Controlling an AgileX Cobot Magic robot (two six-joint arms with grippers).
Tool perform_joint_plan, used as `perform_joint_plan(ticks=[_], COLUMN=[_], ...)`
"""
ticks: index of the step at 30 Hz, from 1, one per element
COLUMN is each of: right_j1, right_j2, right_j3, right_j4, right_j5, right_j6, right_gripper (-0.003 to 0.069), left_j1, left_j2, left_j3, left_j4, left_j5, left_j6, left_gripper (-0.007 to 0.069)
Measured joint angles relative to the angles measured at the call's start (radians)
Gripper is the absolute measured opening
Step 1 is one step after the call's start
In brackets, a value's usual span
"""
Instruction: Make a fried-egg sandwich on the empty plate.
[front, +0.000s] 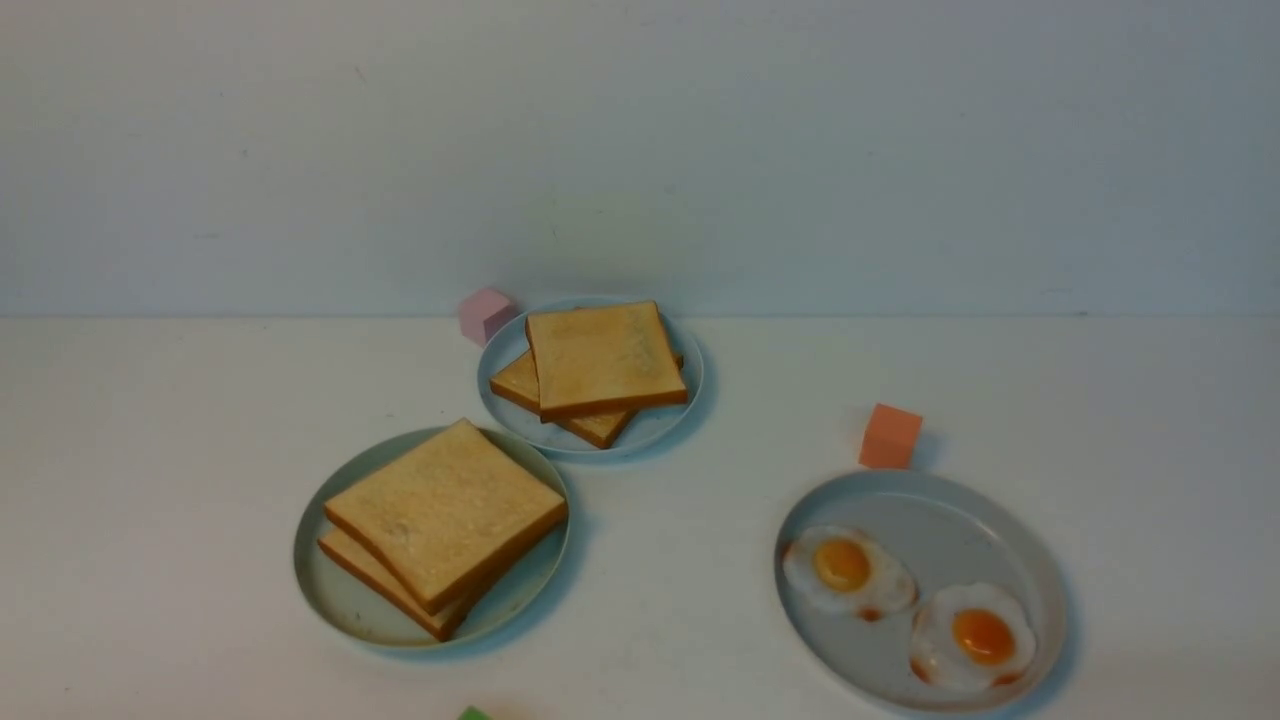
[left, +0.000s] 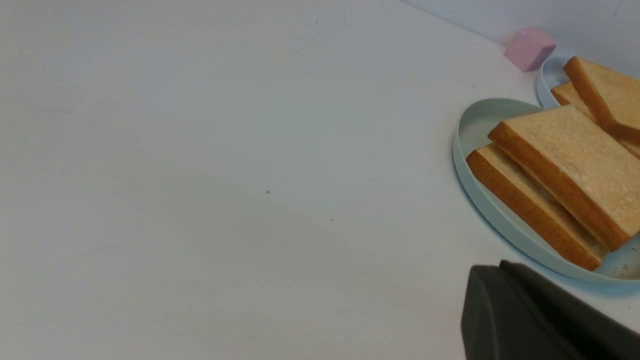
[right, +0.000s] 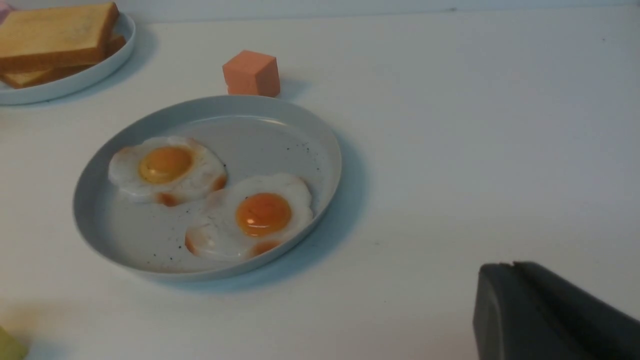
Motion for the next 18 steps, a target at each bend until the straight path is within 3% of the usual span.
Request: perform_joint_plan(ticks=[18], right_j1=[0.0], right_j2=[0.0], right_j3=[0.0], right_j4=[0.0], right_j5=[0.0], right_j6=[0.0], right_gripper=[0.0048], left_j1=[0.0], left_j2=[0.0], left_j3=[0.0], left_j4=[0.001], left_j5=[-0.001], left_j6=[0.0], left_gripper=[0.0005])
